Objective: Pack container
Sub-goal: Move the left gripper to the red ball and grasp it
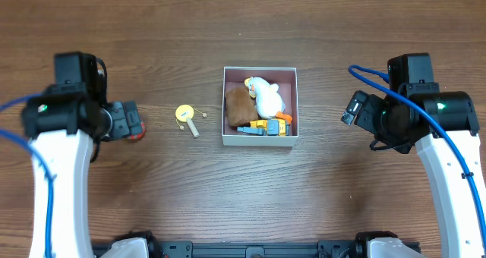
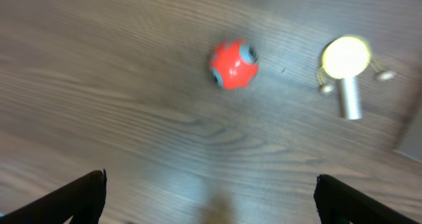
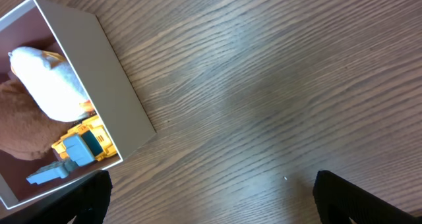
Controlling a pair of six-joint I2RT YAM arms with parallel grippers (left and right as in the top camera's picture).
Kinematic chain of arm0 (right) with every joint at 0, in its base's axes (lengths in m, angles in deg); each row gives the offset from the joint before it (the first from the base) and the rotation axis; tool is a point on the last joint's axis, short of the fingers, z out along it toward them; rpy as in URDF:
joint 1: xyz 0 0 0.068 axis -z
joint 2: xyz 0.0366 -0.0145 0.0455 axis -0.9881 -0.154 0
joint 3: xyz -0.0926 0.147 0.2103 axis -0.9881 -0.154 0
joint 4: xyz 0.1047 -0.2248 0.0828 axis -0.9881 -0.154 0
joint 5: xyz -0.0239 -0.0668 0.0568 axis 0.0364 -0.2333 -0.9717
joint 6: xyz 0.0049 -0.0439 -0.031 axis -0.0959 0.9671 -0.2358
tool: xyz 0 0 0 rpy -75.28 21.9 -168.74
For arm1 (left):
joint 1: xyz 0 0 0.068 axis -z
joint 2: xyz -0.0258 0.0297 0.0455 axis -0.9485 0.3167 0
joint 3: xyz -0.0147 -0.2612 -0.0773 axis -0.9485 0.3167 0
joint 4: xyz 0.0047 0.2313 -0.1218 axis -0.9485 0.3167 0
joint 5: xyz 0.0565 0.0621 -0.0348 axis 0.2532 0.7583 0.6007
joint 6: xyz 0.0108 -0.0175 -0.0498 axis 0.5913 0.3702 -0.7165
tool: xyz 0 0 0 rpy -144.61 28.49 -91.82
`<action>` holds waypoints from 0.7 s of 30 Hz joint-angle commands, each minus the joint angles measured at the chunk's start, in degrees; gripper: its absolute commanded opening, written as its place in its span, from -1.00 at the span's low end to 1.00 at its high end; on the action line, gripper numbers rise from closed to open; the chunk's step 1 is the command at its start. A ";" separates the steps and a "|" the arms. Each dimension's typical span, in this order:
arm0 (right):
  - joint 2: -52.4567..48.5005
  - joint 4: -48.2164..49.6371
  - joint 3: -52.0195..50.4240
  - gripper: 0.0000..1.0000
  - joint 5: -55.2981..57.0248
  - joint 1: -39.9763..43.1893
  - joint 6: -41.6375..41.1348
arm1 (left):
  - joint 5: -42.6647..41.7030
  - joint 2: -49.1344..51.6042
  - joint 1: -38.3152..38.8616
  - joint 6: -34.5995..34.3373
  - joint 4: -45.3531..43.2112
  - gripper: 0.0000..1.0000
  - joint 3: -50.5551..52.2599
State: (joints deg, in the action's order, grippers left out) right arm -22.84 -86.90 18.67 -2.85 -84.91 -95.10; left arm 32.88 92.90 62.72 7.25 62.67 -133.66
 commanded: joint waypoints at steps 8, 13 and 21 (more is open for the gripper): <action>0.09 0.26 0.22 1.00 0.52 0.26 0.28 | -5.55 14.27 -2.47 0.55 -16.33 0.97 9.42; 0.09 0.26 0.22 1.00 0.52 0.26 0.31 | -5.64 22.75 -2.40 1.40 -22.32 0.95 9.42; 0.09 0.28 0.22 1.00 0.55 0.26 0.28 | -6.60 29.11 -2.40 3.34 -27.80 0.74 9.42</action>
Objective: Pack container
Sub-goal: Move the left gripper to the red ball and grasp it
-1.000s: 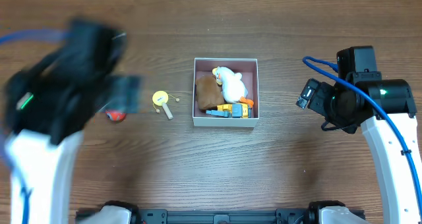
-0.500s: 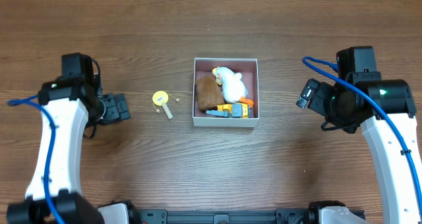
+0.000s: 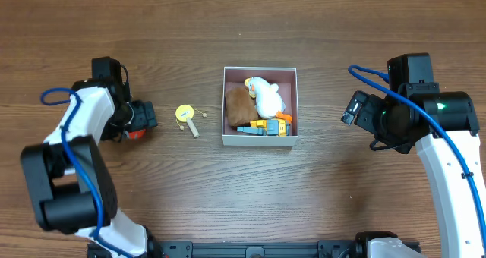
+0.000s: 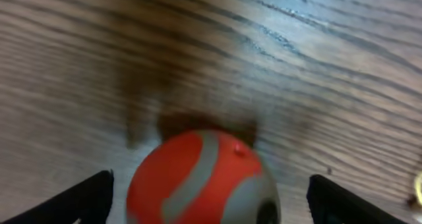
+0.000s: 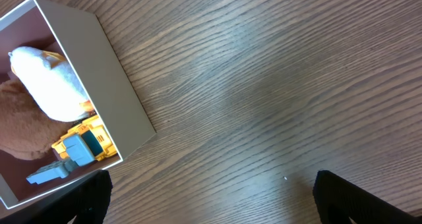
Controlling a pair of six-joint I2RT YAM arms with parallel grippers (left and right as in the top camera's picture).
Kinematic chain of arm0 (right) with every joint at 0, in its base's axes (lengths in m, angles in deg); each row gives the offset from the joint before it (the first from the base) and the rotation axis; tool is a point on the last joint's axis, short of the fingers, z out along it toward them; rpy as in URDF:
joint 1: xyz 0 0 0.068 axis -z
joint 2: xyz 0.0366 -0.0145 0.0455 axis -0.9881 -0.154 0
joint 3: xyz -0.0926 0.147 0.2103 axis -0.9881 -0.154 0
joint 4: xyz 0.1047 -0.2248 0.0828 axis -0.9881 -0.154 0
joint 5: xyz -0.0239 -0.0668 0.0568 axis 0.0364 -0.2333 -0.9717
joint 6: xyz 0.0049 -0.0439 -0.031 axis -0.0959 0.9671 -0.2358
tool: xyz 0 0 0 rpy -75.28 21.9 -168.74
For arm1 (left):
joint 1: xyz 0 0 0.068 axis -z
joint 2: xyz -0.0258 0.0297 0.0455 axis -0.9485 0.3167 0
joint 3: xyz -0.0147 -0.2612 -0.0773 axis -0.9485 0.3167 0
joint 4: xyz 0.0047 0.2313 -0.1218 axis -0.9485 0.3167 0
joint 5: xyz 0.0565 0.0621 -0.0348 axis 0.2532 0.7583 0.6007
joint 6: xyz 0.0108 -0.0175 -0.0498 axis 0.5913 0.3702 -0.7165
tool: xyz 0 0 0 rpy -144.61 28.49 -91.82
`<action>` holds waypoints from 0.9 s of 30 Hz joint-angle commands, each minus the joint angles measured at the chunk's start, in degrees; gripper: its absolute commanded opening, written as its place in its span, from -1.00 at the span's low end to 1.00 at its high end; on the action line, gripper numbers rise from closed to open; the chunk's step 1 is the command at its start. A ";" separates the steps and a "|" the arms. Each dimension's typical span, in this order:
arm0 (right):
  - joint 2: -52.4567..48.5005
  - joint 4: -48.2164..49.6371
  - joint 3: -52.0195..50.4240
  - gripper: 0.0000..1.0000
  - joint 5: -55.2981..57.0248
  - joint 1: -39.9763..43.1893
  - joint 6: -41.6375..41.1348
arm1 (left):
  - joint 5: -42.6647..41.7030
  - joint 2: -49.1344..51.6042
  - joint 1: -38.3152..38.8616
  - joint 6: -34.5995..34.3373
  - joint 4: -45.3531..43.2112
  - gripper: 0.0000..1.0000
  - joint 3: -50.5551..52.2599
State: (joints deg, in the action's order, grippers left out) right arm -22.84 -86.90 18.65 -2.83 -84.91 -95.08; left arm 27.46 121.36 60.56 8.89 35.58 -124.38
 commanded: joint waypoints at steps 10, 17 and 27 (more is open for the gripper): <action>0.09 0.50 0.24 1.00 0.52 0.26 0.26 | -3.32 0.44 -0.11 2.86 -0.24 -0.28 -0.11; 0.09 0.70 0.24 1.00 0.52 0.26 0.26 | -5.73 -3.48 0.48 4.04 10.05 -0.35 -8.31; 0.09 0.79 0.24 1.00 0.52 0.26 0.26 | -11.69 -14.43 10.10 4.28 27.41 -0.85 -29.83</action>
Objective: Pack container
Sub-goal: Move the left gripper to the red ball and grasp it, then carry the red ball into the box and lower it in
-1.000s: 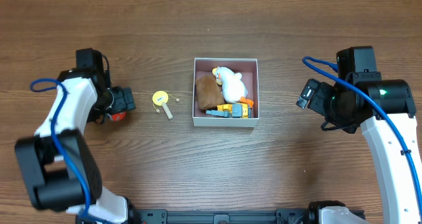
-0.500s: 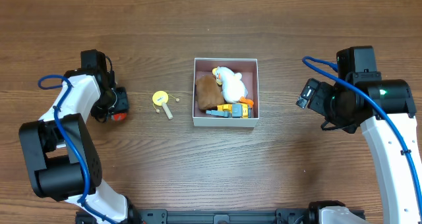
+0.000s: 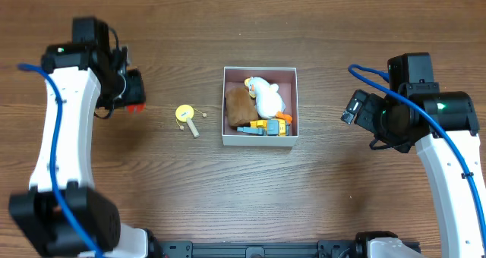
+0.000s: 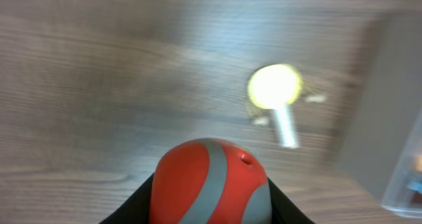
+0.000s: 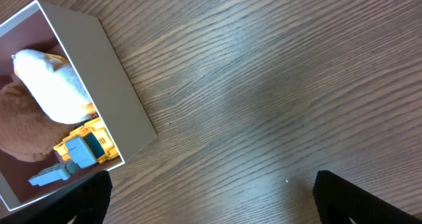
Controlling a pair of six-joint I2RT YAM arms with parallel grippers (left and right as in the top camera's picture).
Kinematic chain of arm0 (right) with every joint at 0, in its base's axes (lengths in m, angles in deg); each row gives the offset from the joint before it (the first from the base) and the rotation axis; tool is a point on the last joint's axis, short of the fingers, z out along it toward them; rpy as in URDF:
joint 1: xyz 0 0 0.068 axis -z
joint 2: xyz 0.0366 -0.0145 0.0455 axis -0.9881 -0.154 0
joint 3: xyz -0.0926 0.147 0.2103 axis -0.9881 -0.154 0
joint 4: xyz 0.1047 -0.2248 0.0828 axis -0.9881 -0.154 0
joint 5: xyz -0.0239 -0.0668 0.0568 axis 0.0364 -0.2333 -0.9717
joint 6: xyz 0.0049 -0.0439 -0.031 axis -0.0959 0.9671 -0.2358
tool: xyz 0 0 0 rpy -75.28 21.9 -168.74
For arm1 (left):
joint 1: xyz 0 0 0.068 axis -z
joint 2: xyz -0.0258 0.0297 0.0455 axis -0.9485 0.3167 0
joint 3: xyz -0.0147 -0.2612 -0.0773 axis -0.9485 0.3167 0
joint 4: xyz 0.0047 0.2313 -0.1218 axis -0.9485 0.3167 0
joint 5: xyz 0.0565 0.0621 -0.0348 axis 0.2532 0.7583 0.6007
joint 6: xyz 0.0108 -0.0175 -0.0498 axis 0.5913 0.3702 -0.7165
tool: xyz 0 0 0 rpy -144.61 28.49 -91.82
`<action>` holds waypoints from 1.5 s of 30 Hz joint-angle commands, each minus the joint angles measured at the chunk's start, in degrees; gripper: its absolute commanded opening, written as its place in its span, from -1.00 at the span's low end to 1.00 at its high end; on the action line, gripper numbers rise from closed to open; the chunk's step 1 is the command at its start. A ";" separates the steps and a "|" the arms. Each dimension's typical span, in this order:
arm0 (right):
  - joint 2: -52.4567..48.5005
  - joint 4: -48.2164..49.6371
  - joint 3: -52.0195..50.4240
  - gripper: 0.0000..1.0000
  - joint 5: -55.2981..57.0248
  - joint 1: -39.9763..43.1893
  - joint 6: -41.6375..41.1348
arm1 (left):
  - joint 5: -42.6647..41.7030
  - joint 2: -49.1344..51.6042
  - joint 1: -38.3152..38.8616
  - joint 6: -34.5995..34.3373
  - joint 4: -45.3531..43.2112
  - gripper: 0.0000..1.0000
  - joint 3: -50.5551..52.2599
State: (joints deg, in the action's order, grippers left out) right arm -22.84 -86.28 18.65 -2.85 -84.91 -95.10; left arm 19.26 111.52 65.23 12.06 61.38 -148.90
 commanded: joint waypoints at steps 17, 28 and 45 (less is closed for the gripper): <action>0.09 0.94 0.24 1.00 0.57 0.26 0.31 | 12.13 8.07 39.50 14.78 -11.72 -0.92 -3.89; 0.09 0.94 0.24 1.00 0.57 0.26 0.31 | 6.86 17.05 45.42 21.22 -25.05 -0.86 -3.89; 0.09 0.74 0.24 1.00 0.57 0.26 0.31 | 4.46 19.26 46.62 20.94 -28.37 0.10 -3.98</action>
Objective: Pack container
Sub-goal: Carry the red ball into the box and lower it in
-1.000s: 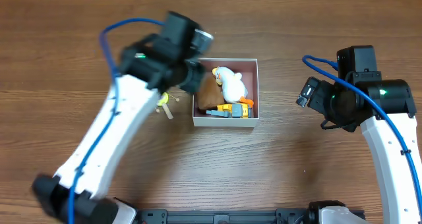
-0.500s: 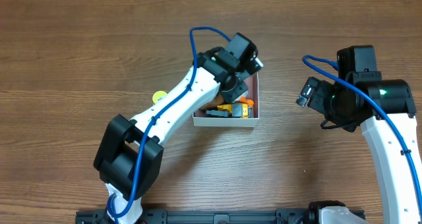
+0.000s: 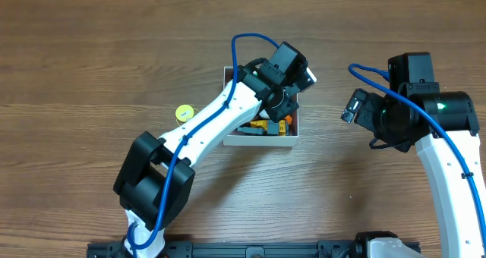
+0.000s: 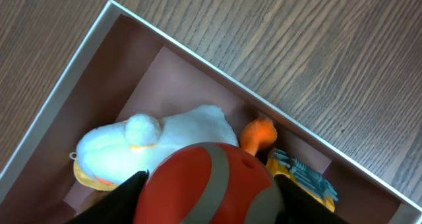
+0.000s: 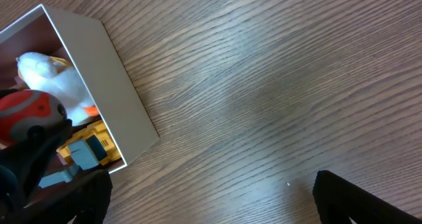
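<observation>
My left gripper is shut on a red ball with grey stripes. It holds the ball just above the toys in the white box, over a white plush duck and a yellow toy truck. From overhead, the left gripper covers the right part of the box and the ball is hidden. In the right wrist view the ball shows inside the box. My right gripper is open over bare table, right of the box.
A small yellow round toy with a peg lies on the wooden table left of the box. The left arm stretches diagonally over that side. The right arm stands at the right.
My left gripper, still shut on the red ball, has gone from above the table far left of the yellow toy to over the box. The right arm has not moved.
My left gripper was open above the red ball lying at the table's left. Then it was down around the ball. Then it held the ball clear of the table, and now it holds it over the toys in the box. The right gripper stayed open throughout.
</observation>
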Controlling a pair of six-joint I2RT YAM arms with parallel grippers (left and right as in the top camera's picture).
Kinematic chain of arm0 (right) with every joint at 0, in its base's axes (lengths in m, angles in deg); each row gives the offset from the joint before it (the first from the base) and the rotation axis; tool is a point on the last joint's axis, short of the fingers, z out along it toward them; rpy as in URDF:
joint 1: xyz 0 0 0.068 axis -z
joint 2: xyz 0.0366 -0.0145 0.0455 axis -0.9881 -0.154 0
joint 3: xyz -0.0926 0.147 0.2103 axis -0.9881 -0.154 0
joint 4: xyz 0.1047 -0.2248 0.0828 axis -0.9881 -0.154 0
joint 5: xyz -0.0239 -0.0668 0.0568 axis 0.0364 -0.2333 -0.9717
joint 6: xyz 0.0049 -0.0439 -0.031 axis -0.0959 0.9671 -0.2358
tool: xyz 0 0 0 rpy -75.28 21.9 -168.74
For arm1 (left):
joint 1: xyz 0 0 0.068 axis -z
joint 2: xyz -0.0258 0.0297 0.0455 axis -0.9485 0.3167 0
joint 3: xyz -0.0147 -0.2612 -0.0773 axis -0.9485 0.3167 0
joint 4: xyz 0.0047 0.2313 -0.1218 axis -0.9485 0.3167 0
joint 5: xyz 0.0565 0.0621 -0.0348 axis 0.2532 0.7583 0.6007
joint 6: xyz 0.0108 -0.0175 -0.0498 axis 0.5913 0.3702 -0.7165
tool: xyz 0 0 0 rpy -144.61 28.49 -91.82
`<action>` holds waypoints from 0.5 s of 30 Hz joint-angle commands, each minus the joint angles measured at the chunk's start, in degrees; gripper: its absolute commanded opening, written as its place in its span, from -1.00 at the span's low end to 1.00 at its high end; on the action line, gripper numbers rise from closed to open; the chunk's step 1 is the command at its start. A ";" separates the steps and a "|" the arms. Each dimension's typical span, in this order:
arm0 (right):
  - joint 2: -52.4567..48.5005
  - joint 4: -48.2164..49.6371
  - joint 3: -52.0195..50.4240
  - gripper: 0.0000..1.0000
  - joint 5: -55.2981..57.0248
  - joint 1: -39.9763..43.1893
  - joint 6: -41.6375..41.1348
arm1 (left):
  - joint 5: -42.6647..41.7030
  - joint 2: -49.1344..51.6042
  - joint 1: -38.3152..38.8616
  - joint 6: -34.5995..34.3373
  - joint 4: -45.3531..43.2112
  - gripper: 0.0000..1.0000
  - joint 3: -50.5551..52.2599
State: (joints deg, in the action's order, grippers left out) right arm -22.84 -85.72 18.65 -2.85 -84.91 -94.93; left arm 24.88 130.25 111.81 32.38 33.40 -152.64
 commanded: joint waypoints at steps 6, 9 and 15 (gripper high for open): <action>0.09 0.13 0.24 1.00 1.22 0.26 0.15 | -0.87 0.52 0.04 0.42 -0.02 -0.27 -0.24; 0.09 -0.24 0.24 1.00 1.84 0.26 0.15 | 2.16 0.44 0.04 -0.07 2.78 -0.53 -0.46; 0.09 -0.31 0.24 1.00 2.25 0.26 0.15 | 8.92 0.22 -0.26 -7.67 17.40 -0.50 -2.08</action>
State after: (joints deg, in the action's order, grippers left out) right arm -22.84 -86.13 18.65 -2.00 -84.91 -94.93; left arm 29.34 130.32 111.81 30.83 44.96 -152.72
